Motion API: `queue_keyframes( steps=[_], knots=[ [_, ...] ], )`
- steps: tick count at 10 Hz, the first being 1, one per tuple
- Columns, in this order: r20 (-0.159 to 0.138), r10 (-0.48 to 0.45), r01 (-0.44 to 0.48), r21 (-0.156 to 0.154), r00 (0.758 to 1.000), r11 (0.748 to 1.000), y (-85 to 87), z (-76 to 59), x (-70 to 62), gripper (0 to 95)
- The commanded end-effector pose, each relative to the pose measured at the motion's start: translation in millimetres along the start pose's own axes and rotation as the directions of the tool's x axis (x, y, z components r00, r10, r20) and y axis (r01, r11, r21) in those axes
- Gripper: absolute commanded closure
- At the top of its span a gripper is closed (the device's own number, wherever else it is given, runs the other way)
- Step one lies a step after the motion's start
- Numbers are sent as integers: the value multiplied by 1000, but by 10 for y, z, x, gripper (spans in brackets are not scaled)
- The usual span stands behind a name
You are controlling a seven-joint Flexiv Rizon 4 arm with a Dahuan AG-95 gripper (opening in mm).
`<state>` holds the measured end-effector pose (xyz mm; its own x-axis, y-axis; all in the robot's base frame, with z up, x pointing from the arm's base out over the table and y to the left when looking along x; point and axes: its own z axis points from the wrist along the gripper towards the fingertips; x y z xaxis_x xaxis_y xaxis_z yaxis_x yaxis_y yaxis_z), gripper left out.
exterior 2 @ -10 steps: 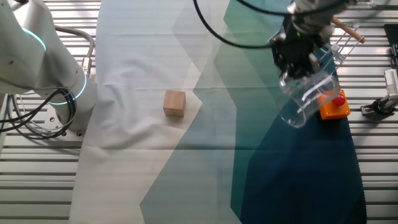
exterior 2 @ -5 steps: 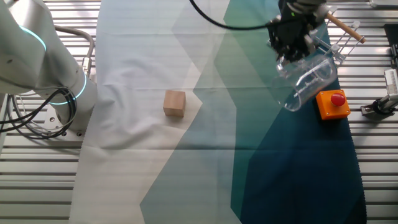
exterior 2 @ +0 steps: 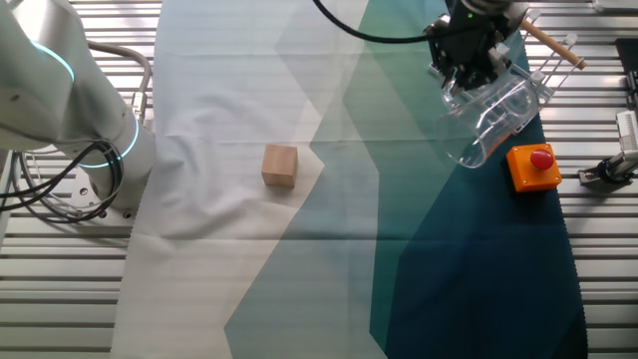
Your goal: Put the cup on the cup rack
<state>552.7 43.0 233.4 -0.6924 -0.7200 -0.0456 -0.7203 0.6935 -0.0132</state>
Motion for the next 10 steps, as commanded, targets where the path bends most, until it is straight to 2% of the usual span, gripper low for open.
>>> queue_keyframes(
  steps=[1,2,3,4,5,6,7,9,10],
  knots=[
    [-2,-43,43,-10,999,999,-10,-23,11,950],
    [-4,-56,56,-9,998,998,-9,-21,8,950],
    [12,-55,55,-13,998,998,-10,-24,11,950],
    [15,-51,52,-17,999,999,-11,-24,11,950],
    [12,-49,49,-14,999,999,-11,-24,11,950],
    [24,-31,31,-12,999,999,-11,-24,11,950],
    [23,-27,27,-9,999,1000,-11,-24,11,950],
    [-7,-80,80,1,997,997,-11,-24,11,950],
    [-6,-115,115,-4,993,993,-11,-24,11,950]
  ],
)
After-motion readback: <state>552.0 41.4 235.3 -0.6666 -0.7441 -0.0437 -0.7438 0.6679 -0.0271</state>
